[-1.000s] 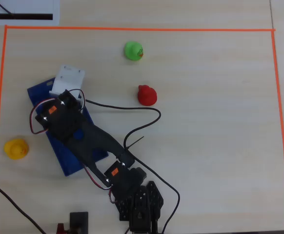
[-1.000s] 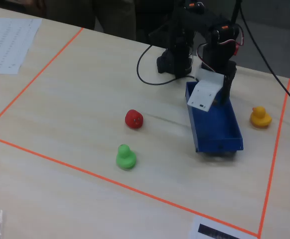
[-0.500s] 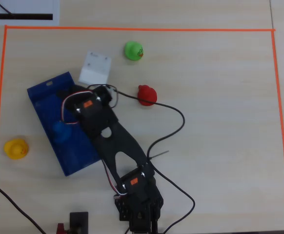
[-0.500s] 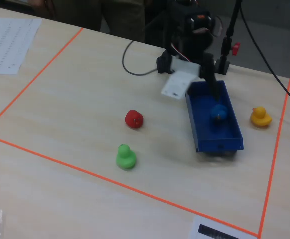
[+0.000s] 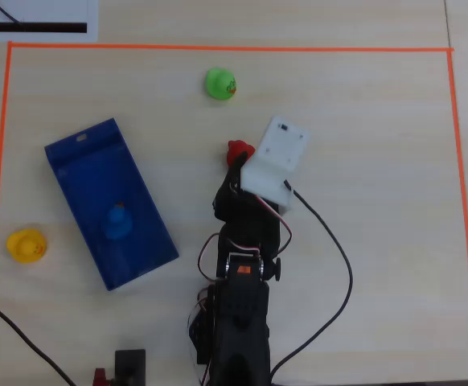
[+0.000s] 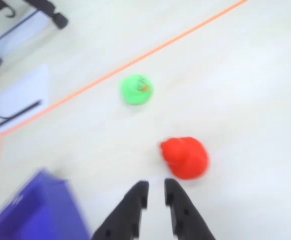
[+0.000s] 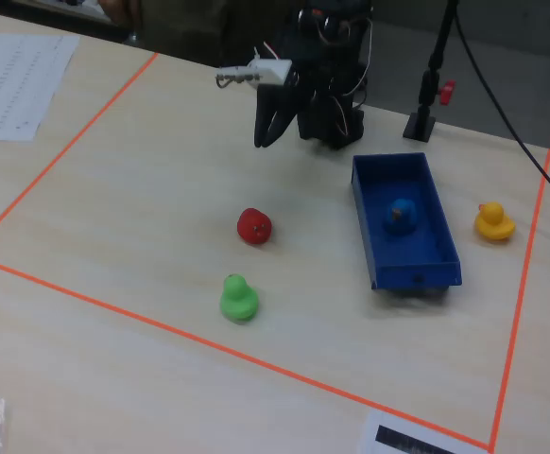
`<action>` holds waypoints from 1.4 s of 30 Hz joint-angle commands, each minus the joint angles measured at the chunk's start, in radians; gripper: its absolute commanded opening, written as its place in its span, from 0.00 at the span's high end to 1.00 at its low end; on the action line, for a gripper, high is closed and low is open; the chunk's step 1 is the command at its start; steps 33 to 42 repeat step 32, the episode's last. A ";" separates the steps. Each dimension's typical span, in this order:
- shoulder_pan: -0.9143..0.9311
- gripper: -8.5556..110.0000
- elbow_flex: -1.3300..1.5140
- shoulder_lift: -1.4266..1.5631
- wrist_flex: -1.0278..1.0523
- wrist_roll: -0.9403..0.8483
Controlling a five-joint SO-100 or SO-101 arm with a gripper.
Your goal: Grasp blue duck and put it into box.
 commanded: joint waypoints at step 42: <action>-0.009 0.89 0.466 0.385 0.583 -0.204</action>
